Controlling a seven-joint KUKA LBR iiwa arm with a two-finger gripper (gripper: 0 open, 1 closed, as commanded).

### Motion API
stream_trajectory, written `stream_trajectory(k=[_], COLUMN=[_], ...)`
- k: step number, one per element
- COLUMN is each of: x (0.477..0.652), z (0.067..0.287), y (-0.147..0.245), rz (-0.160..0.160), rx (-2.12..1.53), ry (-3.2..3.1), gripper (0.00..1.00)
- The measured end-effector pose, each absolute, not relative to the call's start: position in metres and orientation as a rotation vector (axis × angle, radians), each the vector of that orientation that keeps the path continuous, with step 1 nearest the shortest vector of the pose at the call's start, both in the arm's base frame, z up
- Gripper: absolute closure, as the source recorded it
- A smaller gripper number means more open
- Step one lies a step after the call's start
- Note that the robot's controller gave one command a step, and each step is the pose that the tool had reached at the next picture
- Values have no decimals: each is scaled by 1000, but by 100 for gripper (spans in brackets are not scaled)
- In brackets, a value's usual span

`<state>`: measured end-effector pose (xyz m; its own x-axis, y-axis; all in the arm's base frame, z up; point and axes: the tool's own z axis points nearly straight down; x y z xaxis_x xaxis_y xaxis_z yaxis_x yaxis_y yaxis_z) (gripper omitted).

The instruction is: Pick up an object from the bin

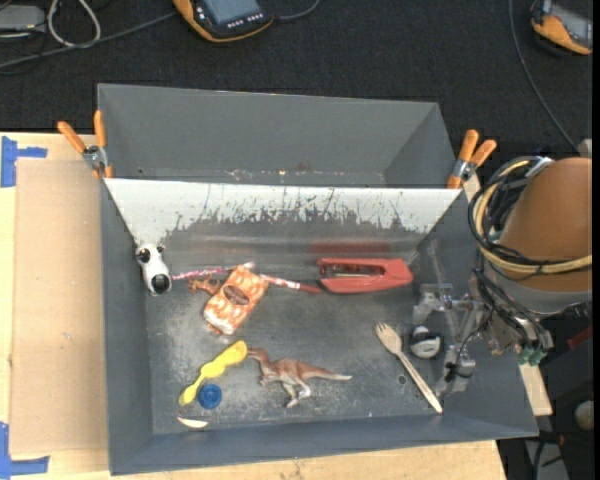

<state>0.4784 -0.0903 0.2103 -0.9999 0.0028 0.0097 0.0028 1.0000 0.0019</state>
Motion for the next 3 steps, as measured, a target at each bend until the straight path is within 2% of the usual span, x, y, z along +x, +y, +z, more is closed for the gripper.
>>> stream_trajectory(k=[1,2,3], x=[480,482,485], z=[214,182,169], y=[-90,-48,-9], rz=[-1,-1,-2], rx=[1,177,168], ry=[-3140,-3136,-3134], gripper=[0,0,0])
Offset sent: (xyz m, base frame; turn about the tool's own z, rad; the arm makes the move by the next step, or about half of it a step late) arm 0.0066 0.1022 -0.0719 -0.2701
